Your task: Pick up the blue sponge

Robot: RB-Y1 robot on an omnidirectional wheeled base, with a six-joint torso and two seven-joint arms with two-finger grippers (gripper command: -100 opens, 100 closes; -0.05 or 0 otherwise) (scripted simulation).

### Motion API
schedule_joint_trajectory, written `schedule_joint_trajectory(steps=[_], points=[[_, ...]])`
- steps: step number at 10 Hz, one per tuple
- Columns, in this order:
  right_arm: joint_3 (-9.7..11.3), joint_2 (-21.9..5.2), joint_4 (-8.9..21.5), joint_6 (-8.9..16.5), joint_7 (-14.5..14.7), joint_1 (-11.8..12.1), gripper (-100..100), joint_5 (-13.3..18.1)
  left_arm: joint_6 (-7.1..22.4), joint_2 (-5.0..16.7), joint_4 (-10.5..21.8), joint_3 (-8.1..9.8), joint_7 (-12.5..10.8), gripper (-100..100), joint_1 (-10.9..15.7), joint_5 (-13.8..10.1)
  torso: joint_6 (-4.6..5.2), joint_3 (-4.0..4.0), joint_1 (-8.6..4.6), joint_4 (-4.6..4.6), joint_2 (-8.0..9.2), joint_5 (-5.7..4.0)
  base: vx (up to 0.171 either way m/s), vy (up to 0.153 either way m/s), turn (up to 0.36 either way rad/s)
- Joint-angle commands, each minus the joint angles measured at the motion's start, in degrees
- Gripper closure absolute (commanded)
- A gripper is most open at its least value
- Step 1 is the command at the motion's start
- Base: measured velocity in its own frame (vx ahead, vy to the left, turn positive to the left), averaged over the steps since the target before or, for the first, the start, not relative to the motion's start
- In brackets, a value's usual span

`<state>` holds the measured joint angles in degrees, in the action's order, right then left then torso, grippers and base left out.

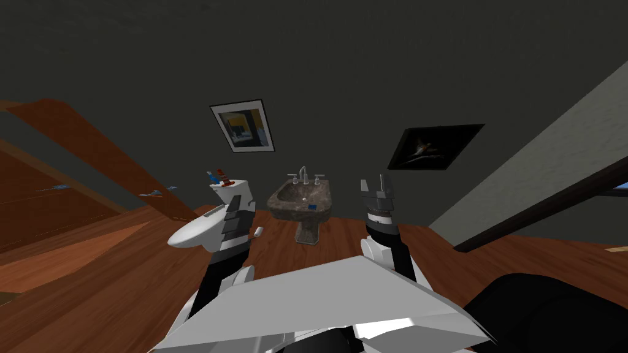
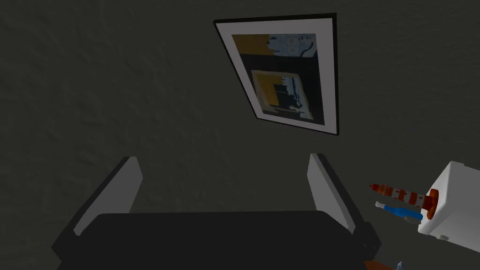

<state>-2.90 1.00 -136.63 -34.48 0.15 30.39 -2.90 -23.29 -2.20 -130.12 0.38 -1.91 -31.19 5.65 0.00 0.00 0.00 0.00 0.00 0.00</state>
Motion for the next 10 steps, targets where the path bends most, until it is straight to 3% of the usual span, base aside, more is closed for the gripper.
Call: schedule_joint_trajectory(steps=[1, 3, 4, 6, 7, 9, 10], points=[[0.0, 0.0, 0.0, 0.0, 0.0, 0.0, 0, 0.0, 1.12, 2.74, 0.33, 0.32, 0.33, -100, 0.48, -0.45, 0.0, 0.0, 0.0, 0.0, 0.0, 0.0, -0.011, -0.02, -0.033], [0.0, 0.0, 0.0, 0.0, 0.0, 0.0, 0, 0.0, 3.72, 6.11, 1.14, 1.08, 1.11, -100, 1.62, -1.51, 0.01, 0.04, -0.15, 0.02, 0.08, -0.03, -0.029, -0.055, -0.05], [0.01, 0.01, 0.0, 0.0, 0.0, 0.0, 0, 0.0, 3.72, 6.64, 1.14, 1.08, 1.11, -100, 1.62, -1.51, 0.01, 0.06, -0.19, 0.02, 0.11, -0.04, -0.021, -0.051, -0.014], [0.01, 0.01, 0.0, 0.0, 0.0, 0.0, 0, 0.0, 7.4, 10.41, 2.38, 2.23, 2.29, -100, 3.33, -3.1, 0.01, 0.04, -0.23, 0.02, 0.07, -0.05, -0.031, -0.085, -0.069], [0.01, 0.01, 0.0, 0.0, 0.0, -0.01, 0, 0.0, 7.65, 10.41, 2.38, 2.23, 2.29, -100, 3.33, -3.1, 0.02, 0.08, -0.36, 0.03, 0.14, -0.08, -0.038, -0.082, -0.023], [0.01, 0.01, 0.0, 0.0, 0.0, -0.01, 0, 0.0, 11.57, 14.12, 3.93, 3.69, 3.81, -100, 5.52, -5.17, 0.01, 0.09, -0.3, 0.03, 0.15, -0.07, -0.047, -0.093, -0.084], [0.01, 0.01, 0.0, 0.0, 0.0, -0.01, 0, 0.0, 12.76, 14.12, 3.93, 3.69, 3.81, -100, 5.52, -5.17, 0.01, 0.11, -0.37, 0.04, 0.19, -0.08, -0.039, -0.074, -0.031]])
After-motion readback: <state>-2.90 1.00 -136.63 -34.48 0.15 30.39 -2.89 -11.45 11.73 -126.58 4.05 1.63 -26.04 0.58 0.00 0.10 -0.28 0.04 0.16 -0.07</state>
